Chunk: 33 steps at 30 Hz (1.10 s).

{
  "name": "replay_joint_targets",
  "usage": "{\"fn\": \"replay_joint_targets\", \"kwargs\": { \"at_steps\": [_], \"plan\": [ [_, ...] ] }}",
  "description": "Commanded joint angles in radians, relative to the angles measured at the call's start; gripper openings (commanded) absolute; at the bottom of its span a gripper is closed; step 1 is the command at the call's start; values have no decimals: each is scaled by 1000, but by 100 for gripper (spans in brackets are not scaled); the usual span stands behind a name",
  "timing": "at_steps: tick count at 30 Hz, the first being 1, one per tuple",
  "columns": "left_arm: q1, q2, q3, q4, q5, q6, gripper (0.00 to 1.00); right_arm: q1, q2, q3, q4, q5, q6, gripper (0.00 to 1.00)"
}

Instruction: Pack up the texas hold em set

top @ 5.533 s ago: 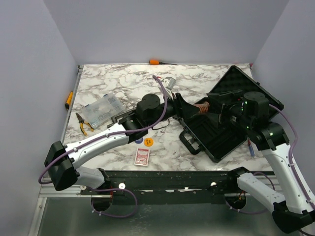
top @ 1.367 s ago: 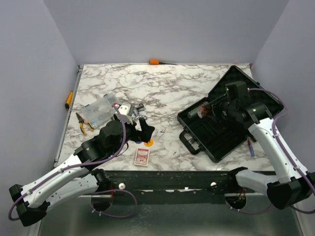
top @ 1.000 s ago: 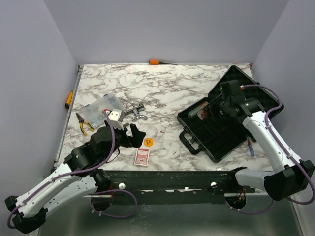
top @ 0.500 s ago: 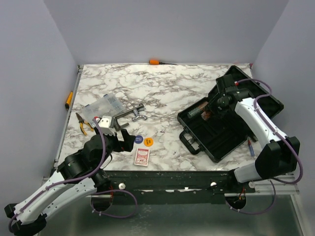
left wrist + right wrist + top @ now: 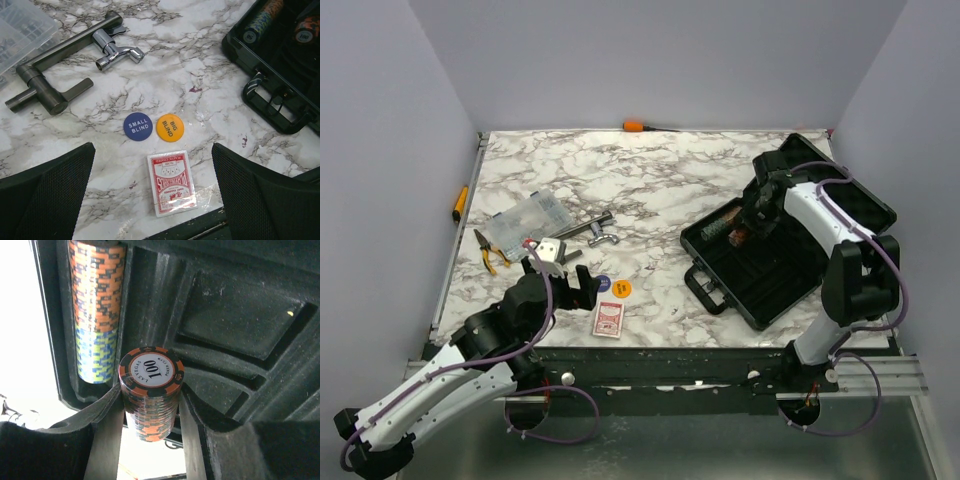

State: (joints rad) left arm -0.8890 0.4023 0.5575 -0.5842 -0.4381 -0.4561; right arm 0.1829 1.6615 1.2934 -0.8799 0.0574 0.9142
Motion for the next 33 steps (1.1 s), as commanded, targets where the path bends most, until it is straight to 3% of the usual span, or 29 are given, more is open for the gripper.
{"fn": "replay_joint_targets", "kwargs": {
  "at_steps": [1,9,24,33],
  "plan": [
    [7,9,-15,51,40,38,98,-25,58,70,52,-34,-19,1],
    [7,-5,-23,52,29,36,98,-42,167,130,53,-45,2,1],
    [7,-3,-30,57,25,33,98,-56,195,89,45,25,130,1],
    [7,2,-31,60,32,35,98,-76,200,56,76,25,114,12]
  ]
}}
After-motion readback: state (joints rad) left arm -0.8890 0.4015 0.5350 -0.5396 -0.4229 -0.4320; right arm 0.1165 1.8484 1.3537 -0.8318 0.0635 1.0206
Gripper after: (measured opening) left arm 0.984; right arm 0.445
